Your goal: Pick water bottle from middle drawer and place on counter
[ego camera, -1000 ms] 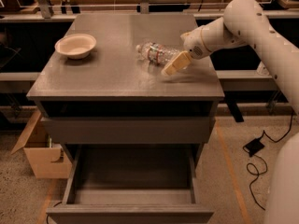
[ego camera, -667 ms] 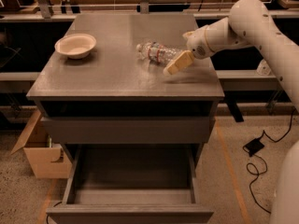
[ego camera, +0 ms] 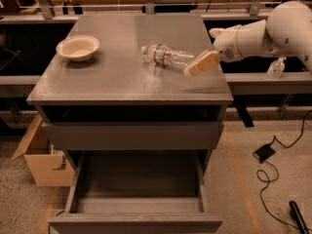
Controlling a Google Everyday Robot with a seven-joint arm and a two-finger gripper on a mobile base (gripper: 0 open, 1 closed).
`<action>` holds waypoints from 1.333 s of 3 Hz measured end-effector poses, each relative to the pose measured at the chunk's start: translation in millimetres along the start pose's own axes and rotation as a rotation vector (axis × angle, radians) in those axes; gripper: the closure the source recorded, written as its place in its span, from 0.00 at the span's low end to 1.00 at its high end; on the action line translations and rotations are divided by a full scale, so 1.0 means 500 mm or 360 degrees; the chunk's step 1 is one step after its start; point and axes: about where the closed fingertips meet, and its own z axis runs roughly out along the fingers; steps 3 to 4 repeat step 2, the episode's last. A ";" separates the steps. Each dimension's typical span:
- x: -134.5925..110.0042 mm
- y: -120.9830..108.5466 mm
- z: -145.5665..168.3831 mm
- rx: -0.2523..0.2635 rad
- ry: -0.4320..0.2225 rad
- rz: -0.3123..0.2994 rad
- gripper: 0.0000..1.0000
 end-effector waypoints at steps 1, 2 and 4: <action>0.005 -0.011 -0.084 0.0137 -0.0065 0.0018 0.00; 0.013 -0.014 -0.089 0.0147 -0.0062 0.0026 0.00; 0.013 -0.014 -0.089 0.0147 -0.0062 0.0026 0.00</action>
Offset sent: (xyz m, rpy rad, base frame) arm -0.0158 -0.0272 0.0168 0.0269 -0.0502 -0.0579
